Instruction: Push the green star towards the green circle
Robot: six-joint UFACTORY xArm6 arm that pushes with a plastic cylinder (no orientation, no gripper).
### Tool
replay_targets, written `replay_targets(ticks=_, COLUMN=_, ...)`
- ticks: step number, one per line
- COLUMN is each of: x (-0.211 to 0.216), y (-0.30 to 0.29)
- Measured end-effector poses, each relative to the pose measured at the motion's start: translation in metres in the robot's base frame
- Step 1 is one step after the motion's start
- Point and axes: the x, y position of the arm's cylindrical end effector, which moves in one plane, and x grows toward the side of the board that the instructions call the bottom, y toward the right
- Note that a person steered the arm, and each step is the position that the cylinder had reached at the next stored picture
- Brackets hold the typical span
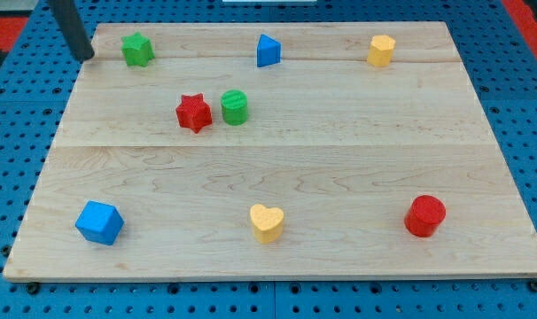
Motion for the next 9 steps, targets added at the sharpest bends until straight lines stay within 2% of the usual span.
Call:
replay_targets(ticks=1, x=-0.018, y=0.049)
replay_targets(ticks=2, x=-0.018, y=0.061)
replay_targets(ticks=3, x=0.042, y=0.074)
replay_targets(ticks=4, x=0.062, y=0.091)
replay_targets(ticks=5, x=0.009, y=0.014)
replay_targets(ticks=6, x=-0.011, y=0.045)
replay_targets(ticks=8, x=0.059, y=0.147)
replay_targets(ticks=9, x=0.029, y=0.149)
